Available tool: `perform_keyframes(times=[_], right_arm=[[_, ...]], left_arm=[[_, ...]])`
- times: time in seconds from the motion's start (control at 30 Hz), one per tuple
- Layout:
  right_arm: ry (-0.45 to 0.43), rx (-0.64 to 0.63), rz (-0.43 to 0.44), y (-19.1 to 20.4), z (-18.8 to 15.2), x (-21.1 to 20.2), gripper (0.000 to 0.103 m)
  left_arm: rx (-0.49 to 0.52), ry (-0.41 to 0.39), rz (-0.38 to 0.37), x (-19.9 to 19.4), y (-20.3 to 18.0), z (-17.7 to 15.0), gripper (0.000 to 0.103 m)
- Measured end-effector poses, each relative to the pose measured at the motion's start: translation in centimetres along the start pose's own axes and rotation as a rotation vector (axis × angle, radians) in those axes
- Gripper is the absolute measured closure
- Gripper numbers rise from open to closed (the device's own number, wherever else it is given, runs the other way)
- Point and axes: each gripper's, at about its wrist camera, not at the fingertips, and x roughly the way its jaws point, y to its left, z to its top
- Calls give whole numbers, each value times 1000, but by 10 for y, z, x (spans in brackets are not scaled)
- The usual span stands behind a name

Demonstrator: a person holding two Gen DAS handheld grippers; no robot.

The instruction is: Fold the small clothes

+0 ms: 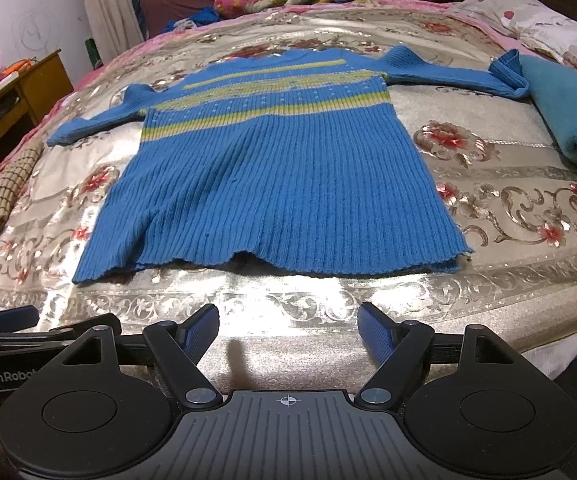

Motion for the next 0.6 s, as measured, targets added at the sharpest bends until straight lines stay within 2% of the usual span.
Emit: perform_keyframes(times=[0.27,0.4,0.6], right_arm=[[-3,4,6,-1,0,-2,25],[-8,7,7,-2,1,-3,25],[-6,11,15,-2,0,-3,25]], left_arm=[[-4,16,-21,-4,2,-2,0],[-33,54,-43,-2,7,-3,0],[-40,38,-25,-1,9,-1,0]])
